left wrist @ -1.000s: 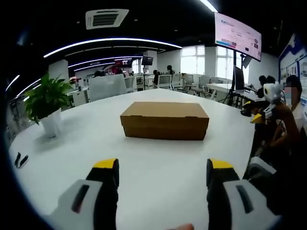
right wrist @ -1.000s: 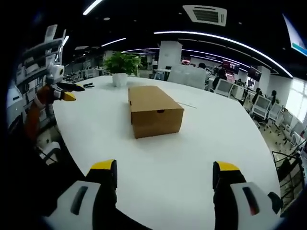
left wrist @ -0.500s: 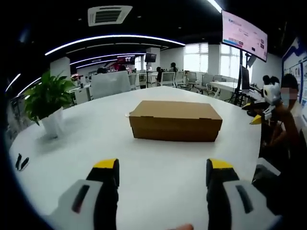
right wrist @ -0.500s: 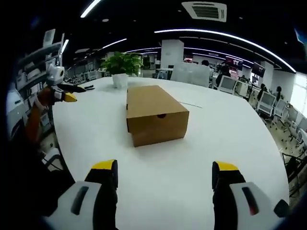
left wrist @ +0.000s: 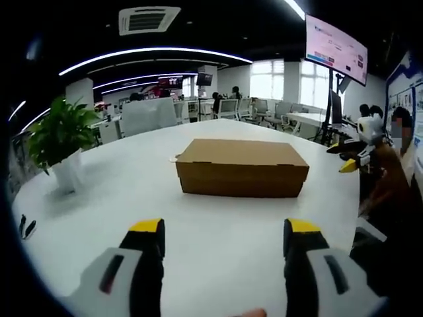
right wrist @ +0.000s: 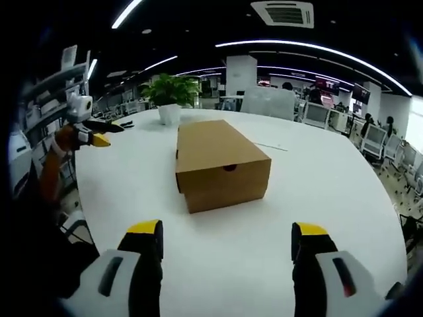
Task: Operate the shoe box by opening the lid, removing the specified soft item, and placing it in the target area until the item is outside and the box remains undamaged.
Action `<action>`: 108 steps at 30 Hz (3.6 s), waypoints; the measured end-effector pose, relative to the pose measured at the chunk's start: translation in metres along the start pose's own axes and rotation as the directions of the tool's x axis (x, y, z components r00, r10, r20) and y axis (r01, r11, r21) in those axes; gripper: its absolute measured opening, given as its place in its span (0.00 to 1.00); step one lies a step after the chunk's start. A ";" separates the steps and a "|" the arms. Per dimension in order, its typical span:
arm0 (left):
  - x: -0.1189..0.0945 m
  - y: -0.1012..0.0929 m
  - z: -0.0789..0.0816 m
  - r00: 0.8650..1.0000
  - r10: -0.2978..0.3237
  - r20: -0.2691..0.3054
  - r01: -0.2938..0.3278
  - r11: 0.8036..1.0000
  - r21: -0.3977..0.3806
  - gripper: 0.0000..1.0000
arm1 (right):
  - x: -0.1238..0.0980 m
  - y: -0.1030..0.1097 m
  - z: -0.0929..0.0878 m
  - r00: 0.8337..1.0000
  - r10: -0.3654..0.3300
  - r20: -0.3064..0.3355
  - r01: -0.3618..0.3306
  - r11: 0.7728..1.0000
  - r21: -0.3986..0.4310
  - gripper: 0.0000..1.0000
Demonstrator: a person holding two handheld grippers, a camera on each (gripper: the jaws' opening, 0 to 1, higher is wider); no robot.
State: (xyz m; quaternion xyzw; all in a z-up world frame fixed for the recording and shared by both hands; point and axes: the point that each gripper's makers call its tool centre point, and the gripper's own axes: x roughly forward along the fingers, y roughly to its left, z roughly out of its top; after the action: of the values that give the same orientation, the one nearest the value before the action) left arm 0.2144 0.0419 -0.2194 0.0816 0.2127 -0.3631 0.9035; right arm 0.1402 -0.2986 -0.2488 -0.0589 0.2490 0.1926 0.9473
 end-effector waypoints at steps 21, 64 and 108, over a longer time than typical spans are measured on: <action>0.022 0.008 0.009 0.998 -0.059 -0.005 0.060 0.998 0.012 0.75 | 0.030 0.017 0.014 0.997 0.076 0.021 -0.077 0.996 0.048 0.80; 0.022 0.005 -0.001 0.998 -0.056 -0.009 0.056 0.998 0.020 0.75 | 0.068 0.015 0.033 0.994 0.095 0.046 -0.100 0.986 0.136 0.76; 0.028 -0.006 -0.013 0.996 -0.081 -0.028 0.081 0.997 -0.007 0.73 | 0.080 0.005 0.036 0.985 0.111 0.132 -0.153 0.915 0.373 0.69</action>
State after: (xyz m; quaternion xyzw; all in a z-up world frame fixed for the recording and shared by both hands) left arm 0.2241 0.0240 -0.2437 0.0753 0.2295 -0.3976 0.8852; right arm 0.2188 -0.2597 -0.2574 0.1538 0.2337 0.2070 0.9375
